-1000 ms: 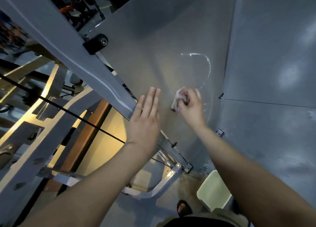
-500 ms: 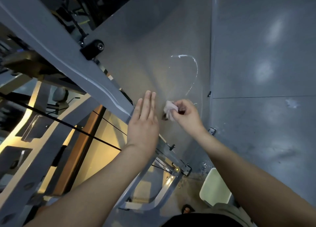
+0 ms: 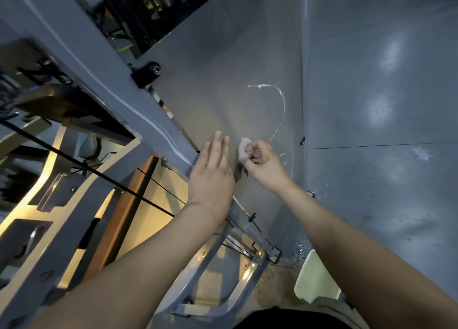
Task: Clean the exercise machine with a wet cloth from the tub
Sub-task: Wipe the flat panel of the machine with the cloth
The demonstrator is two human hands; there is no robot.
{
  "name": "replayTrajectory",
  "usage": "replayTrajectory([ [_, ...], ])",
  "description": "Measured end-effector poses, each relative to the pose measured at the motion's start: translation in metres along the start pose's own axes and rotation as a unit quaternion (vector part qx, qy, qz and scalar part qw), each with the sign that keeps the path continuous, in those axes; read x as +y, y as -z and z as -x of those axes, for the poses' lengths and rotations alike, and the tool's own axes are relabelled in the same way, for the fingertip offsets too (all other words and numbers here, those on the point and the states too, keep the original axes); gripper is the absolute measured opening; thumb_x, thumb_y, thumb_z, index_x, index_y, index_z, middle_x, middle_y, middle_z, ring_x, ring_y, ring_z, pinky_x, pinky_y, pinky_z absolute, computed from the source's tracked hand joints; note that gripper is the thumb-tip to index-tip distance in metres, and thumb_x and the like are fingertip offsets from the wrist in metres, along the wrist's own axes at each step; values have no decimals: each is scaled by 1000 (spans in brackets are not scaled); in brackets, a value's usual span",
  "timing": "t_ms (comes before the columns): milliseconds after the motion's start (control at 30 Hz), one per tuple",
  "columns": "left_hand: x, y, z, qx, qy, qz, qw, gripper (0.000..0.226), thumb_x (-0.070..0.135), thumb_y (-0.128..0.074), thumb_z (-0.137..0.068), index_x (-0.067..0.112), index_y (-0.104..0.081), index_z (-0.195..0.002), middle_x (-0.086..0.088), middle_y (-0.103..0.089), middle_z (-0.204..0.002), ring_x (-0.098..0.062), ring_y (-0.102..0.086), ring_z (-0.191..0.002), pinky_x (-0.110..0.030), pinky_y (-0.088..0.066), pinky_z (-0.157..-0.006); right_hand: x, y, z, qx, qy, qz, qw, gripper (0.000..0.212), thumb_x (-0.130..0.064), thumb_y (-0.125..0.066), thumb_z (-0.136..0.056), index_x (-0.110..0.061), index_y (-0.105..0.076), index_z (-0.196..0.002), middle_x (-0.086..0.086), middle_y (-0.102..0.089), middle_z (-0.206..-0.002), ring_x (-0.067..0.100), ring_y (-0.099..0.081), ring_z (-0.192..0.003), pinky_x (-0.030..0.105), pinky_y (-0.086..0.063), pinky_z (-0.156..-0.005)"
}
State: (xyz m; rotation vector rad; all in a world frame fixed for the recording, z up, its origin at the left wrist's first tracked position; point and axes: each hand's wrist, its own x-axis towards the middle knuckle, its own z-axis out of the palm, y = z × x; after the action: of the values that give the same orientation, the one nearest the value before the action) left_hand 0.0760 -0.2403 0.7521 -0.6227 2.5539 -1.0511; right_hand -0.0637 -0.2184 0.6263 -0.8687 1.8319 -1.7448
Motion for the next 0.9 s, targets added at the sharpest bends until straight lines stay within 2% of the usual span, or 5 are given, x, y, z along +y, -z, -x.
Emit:
replayTrajectory([
  [100,-6,6,0,8,-17,-5,1000,63,31,-35,-107,-1,-20,-159,-26,4,-168,-47,11,-154,-56,-3,-126,1,3,0,24,-12,-29,999,37,-12,-70,-93,-34,-49,-114,-19,-58,-103,-16,-60,-83,8,-48,-76],
  [367,-19,23,-8,10,4,-32,999,67,31,-45,-101,8,-20,-159,-21,8,-168,-48,22,-151,-67,11,-120,16,-3,-8,55,112,54,991,25,-12,-70,-94,-28,-66,-112,-24,-46,-108,2,-59,-79,23,-50,-77],
  [567,-21,24,-10,17,17,-62,998,72,32,-39,-104,4,-3,-161,-21,10,-168,-46,21,-152,-65,9,-122,0,-18,-14,174,-57,-79,980,18,-23,-64,-100,-29,-53,-87,-9,-64,-84,10,-60,-78,30,-46,-74],
  [700,-22,19,-10,23,29,-85,996,74,36,-32,-106,0,4,-160,-26,20,-165,-45,23,-151,-61,6,-123,-3,-47,19,75,17,-25,997,21,-27,-54,-105,-32,-42,-89,-5,-61,-81,12,-59,-70,31,-46,-64],
  [900,-23,16,-8,19,26,-103,994,80,33,-35,-106,-4,14,-157,-28,26,-163,-44,25,-151,-59,4,-124,1,-26,-5,128,-119,-25,984,9,-16,-46,-106,-10,-40,-102,1,-56,-78,32,-63,-82,29,-32,-59],
])
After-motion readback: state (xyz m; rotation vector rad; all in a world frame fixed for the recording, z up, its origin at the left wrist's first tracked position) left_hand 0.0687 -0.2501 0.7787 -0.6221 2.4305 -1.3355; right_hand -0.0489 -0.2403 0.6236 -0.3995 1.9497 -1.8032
